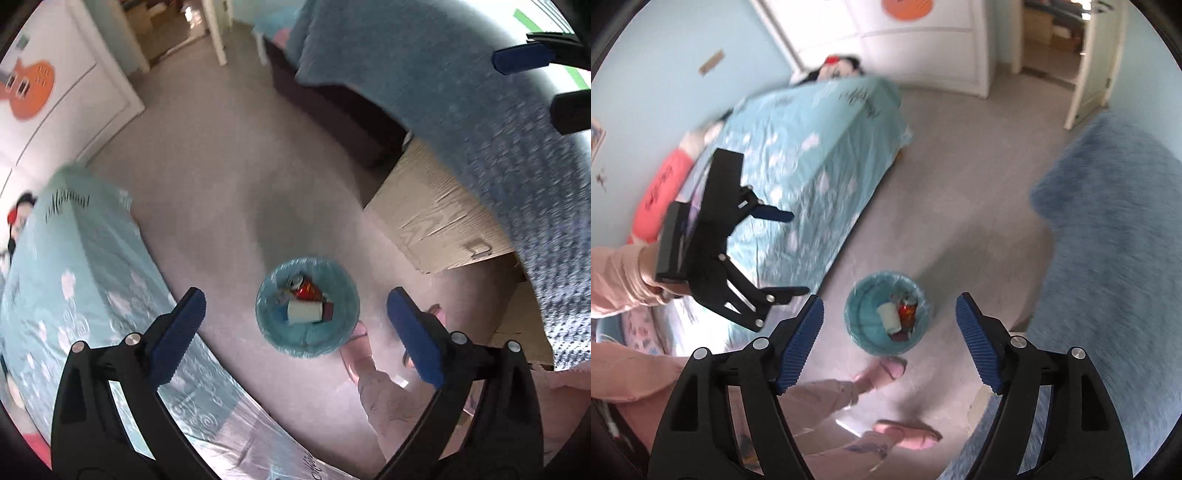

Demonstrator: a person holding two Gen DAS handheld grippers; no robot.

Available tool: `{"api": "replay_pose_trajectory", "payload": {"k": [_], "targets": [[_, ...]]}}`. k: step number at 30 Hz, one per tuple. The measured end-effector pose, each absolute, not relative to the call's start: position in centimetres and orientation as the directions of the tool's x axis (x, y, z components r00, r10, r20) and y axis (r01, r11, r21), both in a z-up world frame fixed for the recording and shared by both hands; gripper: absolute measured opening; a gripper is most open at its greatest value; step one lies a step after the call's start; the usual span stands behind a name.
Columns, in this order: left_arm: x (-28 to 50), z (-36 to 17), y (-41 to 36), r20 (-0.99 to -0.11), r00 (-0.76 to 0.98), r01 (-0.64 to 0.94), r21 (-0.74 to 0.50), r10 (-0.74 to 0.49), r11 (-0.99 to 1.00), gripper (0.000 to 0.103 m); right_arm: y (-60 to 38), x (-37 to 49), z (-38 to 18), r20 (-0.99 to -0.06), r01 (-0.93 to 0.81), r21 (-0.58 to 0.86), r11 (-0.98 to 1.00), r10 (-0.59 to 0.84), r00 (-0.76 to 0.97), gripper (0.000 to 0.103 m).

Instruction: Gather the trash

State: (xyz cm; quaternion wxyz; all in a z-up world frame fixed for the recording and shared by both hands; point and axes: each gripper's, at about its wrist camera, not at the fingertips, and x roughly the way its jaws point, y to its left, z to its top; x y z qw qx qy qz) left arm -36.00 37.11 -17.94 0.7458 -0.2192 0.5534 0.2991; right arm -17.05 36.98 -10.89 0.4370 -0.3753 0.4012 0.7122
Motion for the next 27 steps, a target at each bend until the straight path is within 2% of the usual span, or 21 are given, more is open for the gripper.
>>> {"api": "replay_pose_trajectory", "payload": {"k": [5, 12, 22, 27], "targets": [[-31.5, -13.8, 36.5, -0.930, 0.289, -0.614, 0.002, 0.227, 0.789, 0.096, 32.4, -12.5, -6.4, -0.848, -0.967, 0.224, -0.118, 0.467, -0.253, 0.086], [-22.7, -7.8, 32.8, -0.883, 0.419, -0.428, 0.013, 0.211, 0.904, 0.096, 22.1, -5.9, -2.0, -0.822, -0.958, 0.184, 0.220, 0.569, -0.027, 0.087], [-9.9, -3.0, 22.5, -0.837, 0.543, -0.113, 0.012, 0.072, 0.994, 0.096, 5.8, -0.1, 0.5, -0.816, -0.819, 0.133, 0.559, 0.530, 0.229, 0.087], [-5.0, -1.7, 17.2, -0.823, 0.569, -0.007, -0.011, -0.005, 1.000, 0.096, -1.5, 1.1, 0.9, -0.808, -0.676, 0.123, 0.726, 0.469, 0.357, 0.087]]}}
